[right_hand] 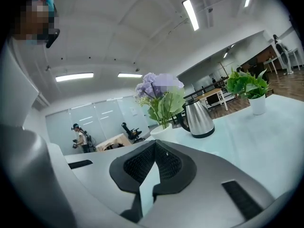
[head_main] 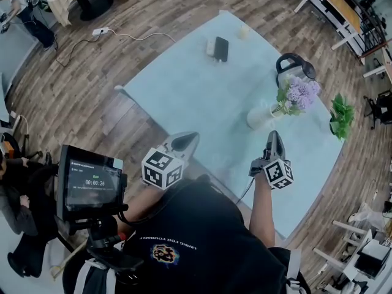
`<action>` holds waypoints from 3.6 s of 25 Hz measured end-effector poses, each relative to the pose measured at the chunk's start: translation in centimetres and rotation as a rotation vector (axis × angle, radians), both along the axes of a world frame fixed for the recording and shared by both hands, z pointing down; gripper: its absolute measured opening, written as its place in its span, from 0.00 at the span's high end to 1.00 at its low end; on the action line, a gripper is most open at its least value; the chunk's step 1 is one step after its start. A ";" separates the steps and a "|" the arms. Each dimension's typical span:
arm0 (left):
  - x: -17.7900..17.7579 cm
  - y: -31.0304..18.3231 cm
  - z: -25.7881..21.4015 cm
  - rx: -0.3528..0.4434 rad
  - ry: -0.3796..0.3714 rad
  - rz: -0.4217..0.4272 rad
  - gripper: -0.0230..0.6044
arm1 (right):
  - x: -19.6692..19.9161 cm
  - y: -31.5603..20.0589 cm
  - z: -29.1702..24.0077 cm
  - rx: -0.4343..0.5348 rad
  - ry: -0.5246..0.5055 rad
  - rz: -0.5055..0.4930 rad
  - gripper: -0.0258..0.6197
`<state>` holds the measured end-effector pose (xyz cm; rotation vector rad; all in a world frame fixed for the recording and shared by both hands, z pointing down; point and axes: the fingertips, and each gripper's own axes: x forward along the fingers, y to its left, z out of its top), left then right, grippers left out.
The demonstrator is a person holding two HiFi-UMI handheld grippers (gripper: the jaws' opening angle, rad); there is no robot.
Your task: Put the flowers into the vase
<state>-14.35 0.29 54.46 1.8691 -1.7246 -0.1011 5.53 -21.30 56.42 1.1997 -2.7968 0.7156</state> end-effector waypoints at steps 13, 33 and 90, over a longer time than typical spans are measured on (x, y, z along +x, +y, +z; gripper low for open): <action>0.8 -0.1 -0.6 0.005 -0.004 0.041 0.95 | 1.8 1.3 -1.4 -0.079 -0.152 0.056 0.93; 2.9 -3.4 0.9 -0.019 0.073 0.126 0.95 | 2.9 4.6 -0.6 -0.286 -0.336 0.086 0.93; 11.6 -6.3 -3.2 -0.102 0.866 0.196 0.95 | 3.2 13.6 -8.6 -0.482 -0.684 0.096 0.93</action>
